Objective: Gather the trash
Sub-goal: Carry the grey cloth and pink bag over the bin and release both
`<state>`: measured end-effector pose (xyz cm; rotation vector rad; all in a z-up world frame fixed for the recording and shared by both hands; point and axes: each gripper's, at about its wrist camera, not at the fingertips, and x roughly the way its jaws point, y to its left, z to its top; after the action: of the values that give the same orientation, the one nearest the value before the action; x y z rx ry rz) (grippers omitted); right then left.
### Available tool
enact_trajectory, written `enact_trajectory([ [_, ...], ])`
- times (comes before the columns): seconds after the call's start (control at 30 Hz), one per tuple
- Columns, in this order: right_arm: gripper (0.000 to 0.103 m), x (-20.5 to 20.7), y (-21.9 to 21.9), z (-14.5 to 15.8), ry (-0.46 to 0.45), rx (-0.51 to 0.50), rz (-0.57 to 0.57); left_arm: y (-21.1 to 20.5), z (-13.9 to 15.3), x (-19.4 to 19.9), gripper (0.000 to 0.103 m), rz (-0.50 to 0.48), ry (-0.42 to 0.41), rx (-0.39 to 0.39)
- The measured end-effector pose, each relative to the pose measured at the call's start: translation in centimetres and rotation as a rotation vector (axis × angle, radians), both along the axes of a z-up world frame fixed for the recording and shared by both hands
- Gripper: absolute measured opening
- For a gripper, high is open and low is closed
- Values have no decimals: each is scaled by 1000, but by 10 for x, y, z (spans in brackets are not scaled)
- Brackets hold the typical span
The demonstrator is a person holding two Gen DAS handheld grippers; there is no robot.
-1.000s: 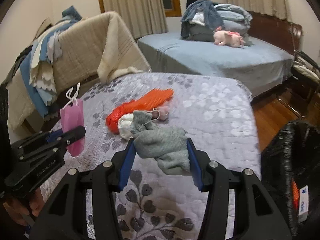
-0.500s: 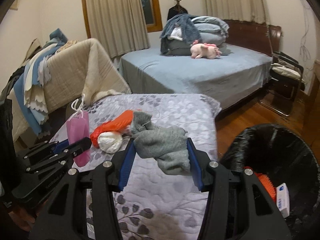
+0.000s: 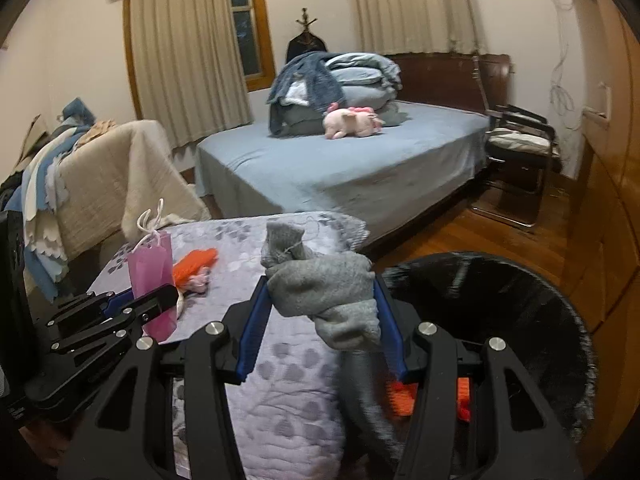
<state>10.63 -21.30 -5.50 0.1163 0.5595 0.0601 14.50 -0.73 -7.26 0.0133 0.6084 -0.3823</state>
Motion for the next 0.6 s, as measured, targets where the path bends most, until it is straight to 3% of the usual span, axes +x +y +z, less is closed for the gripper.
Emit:
enact_trajectory([
  [0.6,49,-27,-125,-13,6,-35,-271,-127,8,14,20,-260,-19,-39],
])
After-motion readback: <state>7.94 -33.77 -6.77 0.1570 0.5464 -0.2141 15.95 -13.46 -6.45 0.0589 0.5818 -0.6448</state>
